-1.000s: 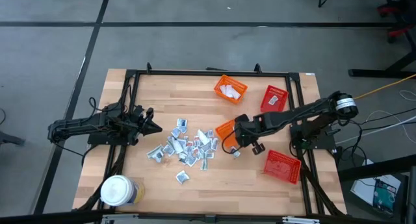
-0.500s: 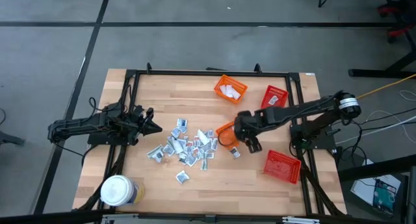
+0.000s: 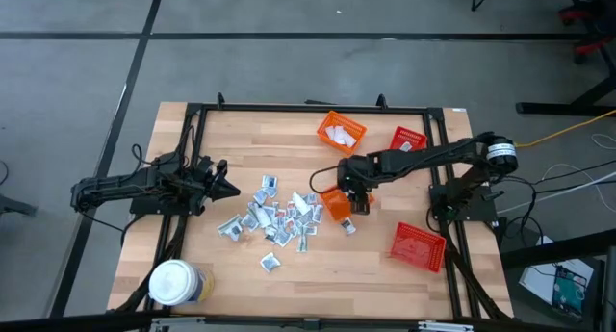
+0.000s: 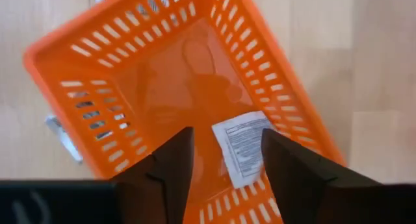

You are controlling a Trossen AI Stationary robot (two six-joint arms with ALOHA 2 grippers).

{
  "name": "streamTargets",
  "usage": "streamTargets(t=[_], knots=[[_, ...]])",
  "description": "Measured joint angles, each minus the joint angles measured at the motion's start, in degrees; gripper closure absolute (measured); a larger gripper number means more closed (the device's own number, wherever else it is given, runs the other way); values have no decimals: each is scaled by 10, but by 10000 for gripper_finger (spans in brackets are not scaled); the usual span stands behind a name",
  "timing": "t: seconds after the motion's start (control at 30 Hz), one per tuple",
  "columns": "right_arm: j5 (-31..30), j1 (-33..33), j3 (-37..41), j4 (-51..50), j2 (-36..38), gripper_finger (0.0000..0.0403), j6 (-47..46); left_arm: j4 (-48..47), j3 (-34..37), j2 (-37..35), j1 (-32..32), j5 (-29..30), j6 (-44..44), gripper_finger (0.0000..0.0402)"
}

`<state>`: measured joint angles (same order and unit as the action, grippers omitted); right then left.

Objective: Pick & Place First Aid Supplies
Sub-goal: Adjust the blue alcohol pad in the orange bin

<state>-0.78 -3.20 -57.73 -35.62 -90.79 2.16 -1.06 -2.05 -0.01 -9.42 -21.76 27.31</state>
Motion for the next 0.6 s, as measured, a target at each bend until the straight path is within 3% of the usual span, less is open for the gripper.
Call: streamTargets(t=[0.6], knots=[[-19, -5, 0, 25, -98, 225, 20, 0, 0, 0, 0, 0, 0, 386]])
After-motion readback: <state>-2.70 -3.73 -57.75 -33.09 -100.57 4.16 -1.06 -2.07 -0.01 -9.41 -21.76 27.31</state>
